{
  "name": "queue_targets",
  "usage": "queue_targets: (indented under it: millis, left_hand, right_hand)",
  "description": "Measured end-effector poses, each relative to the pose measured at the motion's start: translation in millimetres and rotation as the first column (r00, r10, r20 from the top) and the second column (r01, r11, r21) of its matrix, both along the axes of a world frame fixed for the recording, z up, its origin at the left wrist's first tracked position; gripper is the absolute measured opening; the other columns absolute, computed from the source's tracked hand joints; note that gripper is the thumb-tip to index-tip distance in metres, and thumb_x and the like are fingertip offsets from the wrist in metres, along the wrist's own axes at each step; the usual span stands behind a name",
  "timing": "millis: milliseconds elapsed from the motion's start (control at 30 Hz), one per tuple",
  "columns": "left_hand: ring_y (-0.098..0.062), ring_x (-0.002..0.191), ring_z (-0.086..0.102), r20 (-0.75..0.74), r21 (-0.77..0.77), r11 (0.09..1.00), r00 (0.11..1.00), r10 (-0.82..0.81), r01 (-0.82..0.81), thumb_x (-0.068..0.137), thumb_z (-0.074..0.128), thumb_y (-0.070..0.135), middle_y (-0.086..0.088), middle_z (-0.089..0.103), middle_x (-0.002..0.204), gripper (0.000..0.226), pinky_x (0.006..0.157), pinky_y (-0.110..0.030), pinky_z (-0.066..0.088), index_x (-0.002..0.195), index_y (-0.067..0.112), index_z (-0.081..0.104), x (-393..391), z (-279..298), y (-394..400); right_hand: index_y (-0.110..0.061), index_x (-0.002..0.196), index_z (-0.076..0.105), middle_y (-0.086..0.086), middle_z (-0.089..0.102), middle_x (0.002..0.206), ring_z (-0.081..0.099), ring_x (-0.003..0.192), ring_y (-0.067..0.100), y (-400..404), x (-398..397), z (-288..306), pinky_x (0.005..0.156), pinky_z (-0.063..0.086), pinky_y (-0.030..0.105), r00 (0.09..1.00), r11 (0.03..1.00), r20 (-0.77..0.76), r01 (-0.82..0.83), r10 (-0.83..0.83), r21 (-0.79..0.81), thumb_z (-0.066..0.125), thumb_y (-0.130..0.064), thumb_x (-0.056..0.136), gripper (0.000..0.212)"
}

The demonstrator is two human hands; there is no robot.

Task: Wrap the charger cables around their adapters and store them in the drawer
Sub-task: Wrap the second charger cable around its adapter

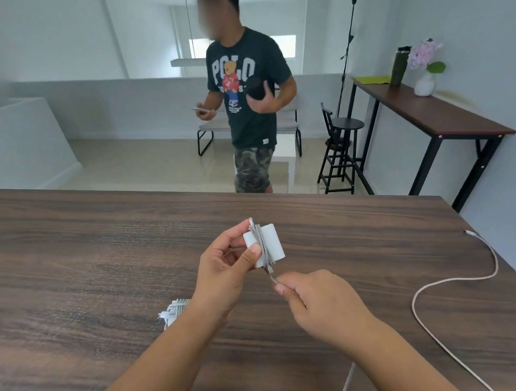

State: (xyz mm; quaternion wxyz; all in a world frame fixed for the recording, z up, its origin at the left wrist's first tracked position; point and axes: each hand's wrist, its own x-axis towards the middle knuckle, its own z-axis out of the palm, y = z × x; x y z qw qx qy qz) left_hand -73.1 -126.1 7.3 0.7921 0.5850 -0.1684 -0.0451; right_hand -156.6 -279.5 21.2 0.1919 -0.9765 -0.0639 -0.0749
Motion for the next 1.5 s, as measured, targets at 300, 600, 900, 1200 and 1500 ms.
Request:
queue_targets:
  millis: [300,600,900,1200,1500]
  left_hand:
    - [-0.013,0.084,0.064,0.065,0.095,0.995,0.998,0.013,-0.019,0.086,0.067,0.000,0.005,0.071,0.087,0.040,0.079,-0.032,0.057,0.121,0.018,0.064,0.5,-1.9,1.3]
    - [-0.018,0.087,0.064,-0.089,-0.057,0.998,0.995,-0.034,0.029,0.078,0.071,0.015,-0.004,0.067,0.093,0.045,0.080,-0.036,0.058,0.122,0.017,0.063,2.0,-0.6,7.2]
    - [-0.020,0.090,0.064,-0.060,-0.017,0.995,0.993,-0.103,0.103,0.080,0.069,0.016,-0.006,0.066,0.097,0.042,0.085,-0.041,0.056,0.122,0.022,0.067,7.2,-1.5,11.8]
    - [-0.017,0.086,0.064,0.051,0.199,0.965,0.981,-0.185,0.171,0.079,0.070,0.012,-0.006,0.070,0.095,0.043,0.080,-0.030,0.055,0.121,0.021,0.065,6.1,3.7,18.1]
    - [-0.002,0.076,0.056,0.097,0.517,0.800,0.908,-0.407,0.303,0.087,0.070,0.003,0.006,0.054,0.092,0.040,0.076,-0.017,0.048,0.122,0.023,0.066,0.7,15.4,26.5]
  right_hand:
    - [-0.023,0.090,0.059,-0.008,0.044,0.058,0.040,0.053,0.009,-1.5,5.8,20.0,0.054,0.034,0.030,0.997,0.998,-0.029,-0.067,0.067,-0.001,0.041,-0.035,0.097,0.023]
    - [-0.026,0.094,0.062,-0.008,0.043,0.052,0.038,0.048,0.005,-2.2,9.6,17.9,0.049,0.029,0.022,0.996,0.996,0.024,-0.085,0.085,-0.001,0.041,-0.037,0.097,0.024]
    - [-0.028,0.099,0.065,-0.010,0.044,0.051,0.041,0.048,0.005,-7.3,9.4,23.9,0.052,0.032,0.022,0.995,0.995,0.024,-0.096,0.096,0.026,0.044,-0.036,0.097,0.023]
    - [-0.029,0.089,0.062,-0.009,0.065,0.072,0.050,0.064,0.011,-19.8,8.6,37.4,0.062,0.046,0.031,0.991,0.982,0.076,-0.098,0.111,-0.160,0.043,-0.044,0.095,0.025]
    - [-0.032,0.086,0.064,-0.022,0.056,0.072,0.048,0.065,-0.004,-31.8,16.4,42.6,0.062,0.043,0.025,0.959,0.967,0.147,-0.228,0.243,-0.116,0.054,-0.050,0.088,0.021]
